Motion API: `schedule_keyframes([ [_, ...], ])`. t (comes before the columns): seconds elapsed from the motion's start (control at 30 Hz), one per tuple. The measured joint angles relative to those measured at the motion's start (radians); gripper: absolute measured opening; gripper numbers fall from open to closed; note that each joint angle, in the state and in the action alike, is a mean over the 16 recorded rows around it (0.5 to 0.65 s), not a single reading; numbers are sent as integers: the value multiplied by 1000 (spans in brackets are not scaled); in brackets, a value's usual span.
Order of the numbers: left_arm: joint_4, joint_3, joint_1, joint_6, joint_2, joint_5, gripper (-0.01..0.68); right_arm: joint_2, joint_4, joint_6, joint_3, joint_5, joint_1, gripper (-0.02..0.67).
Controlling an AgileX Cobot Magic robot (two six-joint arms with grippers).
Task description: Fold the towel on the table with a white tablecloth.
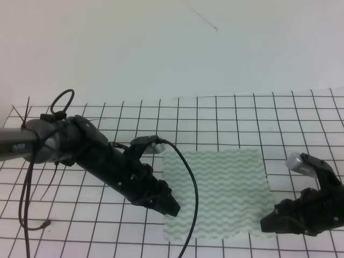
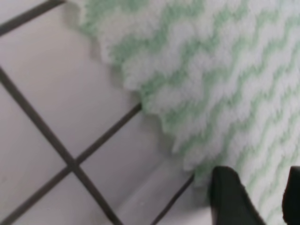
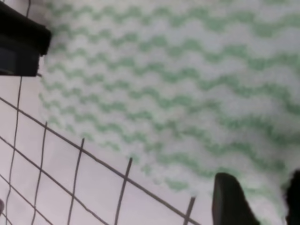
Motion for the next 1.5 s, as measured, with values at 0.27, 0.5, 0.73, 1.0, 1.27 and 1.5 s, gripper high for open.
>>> schedule_keyframes([
  [0.27,-1,0,0,3,0,0,263,-1,3,1,0,2,0,69],
  [0.5,-8,-11,9,12,-1,21,263,-1,29,-8,-4,21,0,4],
  [0.73,-33,-74,40,19,-3,122,254,-2,53,-12,-33,51,0,4],
  [1.0,-61,-184,103,17,-35,267,243,-2,62,8,-105,80,0,4],
  [1.27,-71,-242,171,12,-109,333,240,-1,69,36,-186,42,-1,4],
  [1.5,-74,-251,206,9,-156,360,240,10,69,46,-253,-37,-2,4],
])
